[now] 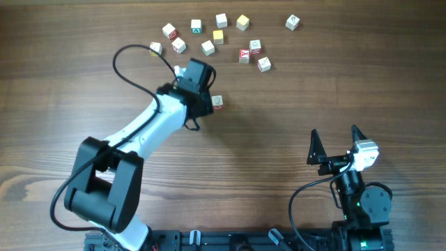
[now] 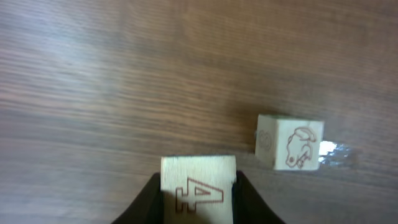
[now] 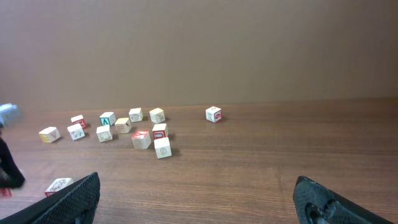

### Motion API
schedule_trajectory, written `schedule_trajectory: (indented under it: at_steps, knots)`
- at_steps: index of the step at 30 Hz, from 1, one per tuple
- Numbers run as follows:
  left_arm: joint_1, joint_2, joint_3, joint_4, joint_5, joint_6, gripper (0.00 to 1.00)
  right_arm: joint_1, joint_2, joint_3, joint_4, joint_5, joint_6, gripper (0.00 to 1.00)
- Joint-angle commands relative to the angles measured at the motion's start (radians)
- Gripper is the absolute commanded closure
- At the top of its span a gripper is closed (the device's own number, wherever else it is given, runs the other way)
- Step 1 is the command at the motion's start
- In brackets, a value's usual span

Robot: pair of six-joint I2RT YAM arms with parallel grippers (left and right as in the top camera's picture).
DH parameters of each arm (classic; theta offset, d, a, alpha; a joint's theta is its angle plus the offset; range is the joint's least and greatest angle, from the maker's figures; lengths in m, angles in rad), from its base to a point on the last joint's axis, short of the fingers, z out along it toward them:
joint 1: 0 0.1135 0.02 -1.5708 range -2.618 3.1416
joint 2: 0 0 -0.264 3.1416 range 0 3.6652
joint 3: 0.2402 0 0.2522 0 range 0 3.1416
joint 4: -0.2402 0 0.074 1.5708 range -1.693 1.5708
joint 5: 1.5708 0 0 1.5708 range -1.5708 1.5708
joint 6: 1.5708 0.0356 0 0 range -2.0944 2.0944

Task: Form a horizontal line
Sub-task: 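Place the '4' block left of the picture block, release, then retract left arm aside and raise right arm from rest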

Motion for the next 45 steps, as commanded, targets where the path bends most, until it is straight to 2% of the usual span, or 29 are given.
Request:
schedule_trajectory:
  at_steps: [1,8,16,19,25,29,32,36,43,45]
  knots:
    - [-0.009,0.002,-0.085,0.116,0.012,-0.018,0.82,-0.004,-0.004,0.000,0.003,0.013,-0.014,0.00]
    - [-0.010,0.008,-0.153,0.299,0.011,-0.018,0.80,-0.004,-0.004,0.000,0.003,0.013,-0.014,0.00]
    - [-0.009,0.066,-0.154,0.327,0.012,-0.017,0.72,-0.004,-0.004,0.000,0.003,0.013,-0.014,0.00]
    - [-0.009,0.066,-0.154,0.328,0.012,-0.017,0.67,-0.004,-0.004,0.000,0.003,0.013,-0.014,0.00]
    - [-0.006,0.066,-0.154,0.332,0.011,-0.005,0.48,-0.004,-0.004,0.000,0.003,0.013,-0.014,0.00]
    - [-0.006,0.057,-0.146,0.336,0.011,0.056,0.43,-0.004,-0.004,0.000,0.003,0.013,-0.014,0.00]
    - [-0.006,0.024,-0.112,0.311,0.011,0.124,0.41,-0.004,-0.004,0.000,0.003,0.013,-0.014,0.00]
    - [-0.005,-0.035,-0.068,0.251,0.010,0.126,0.37,-0.004,-0.004,0.000,0.003,0.013,-0.014,0.00]
    - [0.023,-0.207,-0.013,0.116,0.004,0.126,0.36,-0.004,-0.004,0.000,0.003,0.013,-0.014,0.00]
    - [0.035,-0.273,-0.013,0.084,0.004,0.126,0.31,-0.004,-0.004,0.000,0.003,0.013,-0.014,0.00]
